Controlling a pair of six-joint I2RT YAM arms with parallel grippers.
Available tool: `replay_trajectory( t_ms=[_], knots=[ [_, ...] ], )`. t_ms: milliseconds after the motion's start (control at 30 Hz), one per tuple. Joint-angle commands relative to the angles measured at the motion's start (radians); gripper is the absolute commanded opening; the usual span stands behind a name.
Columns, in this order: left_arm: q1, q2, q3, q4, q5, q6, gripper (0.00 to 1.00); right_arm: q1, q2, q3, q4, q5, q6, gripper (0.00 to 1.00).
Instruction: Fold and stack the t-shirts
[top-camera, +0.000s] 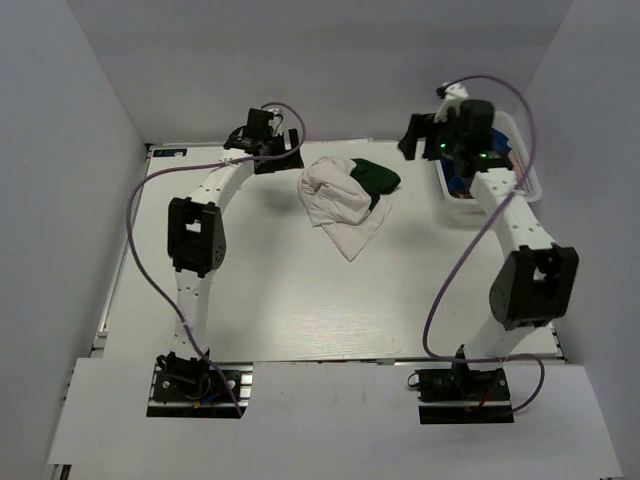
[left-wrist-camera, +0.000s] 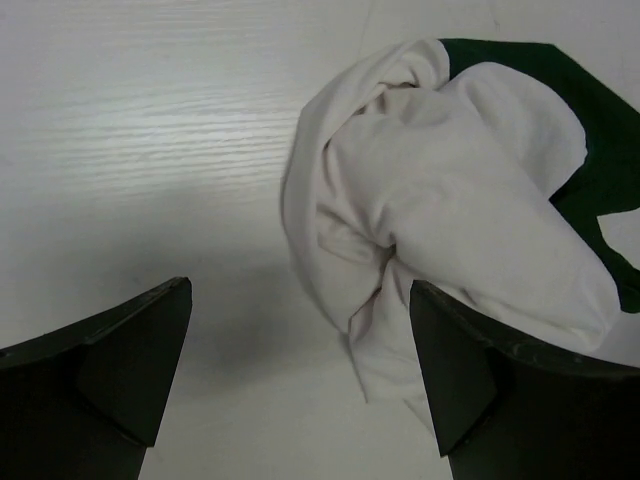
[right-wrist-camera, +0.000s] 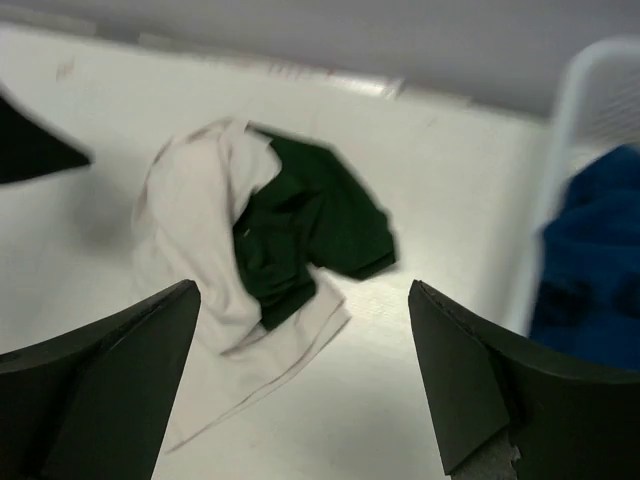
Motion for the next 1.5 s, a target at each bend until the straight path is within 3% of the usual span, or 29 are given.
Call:
replay_trajectory(
  t_ms=[0,100,200,300,433,467,567,600,667,767,867,900,933,967,1100,1267,1333,1467],
  knots=[
    [-0.032,0.146,0.228,-0.139,0.013,0.106,1.00,0.064,0.117,-0.002,-0.035,-0.106,-0.006,0.90],
    [-0.042,0.190,0.288,-0.143,-0.016,0.116,1.00,0.121,0.196,0.074,-0.096,-0.050,-0.096,0.90],
    [-0.061,0.165,0.168,-0.040,0.010,0.136,0.99,0.151,0.250,0.082,-0.086,-0.014,-0.127,0.90],
    [-0.071,0.165,0.124,0.009,0.031,0.145,0.90,0.174,0.318,0.113,-0.090,0.012,-0.136,0.90],
    [-0.083,0.230,0.164,-0.026,-0.008,0.145,0.66,0.207,0.372,0.127,-0.092,0.064,-0.135,0.90],
    [-0.092,0.240,0.164,-0.026,-0.019,0.145,0.50,0.208,0.389,0.127,-0.090,0.061,-0.133,0.90],
    [-0.092,0.253,0.164,-0.038,-0.030,0.136,0.27,0.225,0.414,0.127,-0.083,0.006,-0.128,0.90],
    [-0.092,0.253,0.148,-0.038,-0.030,0.125,0.13,0.233,0.428,0.133,-0.086,0.003,-0.121,0.88],
    [-0.092,0.241,0.128,-0.014,-0.041,0.116,0.01,0.245,0.446,0.140,-0.101,0.004,-0.101,0.85],
    [-0.092,0.207,0.089,0.029,-0.050,0.106,0.00,0.254,0.460,0.128,-0.092,-0.025,-0.064,0.75],
    [-0.092,0.162,0.043,0.072,-0.059,0.096,0.00,0.263,0.460,0.134,-0.084,-0.036,-0.055,0.49],
    [-0.092,0.130,0.031,0.087,-0.068,0.085,0.00,0.266,0.458,0.146,-0.083,-0.034,-0.029,0.24],
    [-0.092,0.109,0.014,0.107,-0.069,0.085,0.00,0.265,0.445,0.159,-0.083,-0.032,-0.027,0.06],
    [-0.092,0.083,-0.032,0.158,-0.069,0.076,0.00,0.270,0.437,0.169,-0.084,-0.013,-0.018,0.00],
    [-0.092,-0.113,-0.200,0.299,-0.107,0.054,0.00,0.271,0.327,0.166,-0.083,0.026,-0.032,0.00],
    [-0.092,-0.498,-0.581,0.555,-0.160,0.044,0.00,0.282,0.037,0.078,-0.047,0.043,-0.042,0.00],
    [-0.092,-0.701,-0.691,0.598,-0.208,0.044,0.00,0.285,-0.168,0.004,-0.029,0.040,-0.041,0.00],
    [-0.092,-1.006,-0.774,0.577,-0.251,0.054,0.00,0.280,-0.400,-0.088,0.029,0.043,-0.041,0.00]
  ],
)
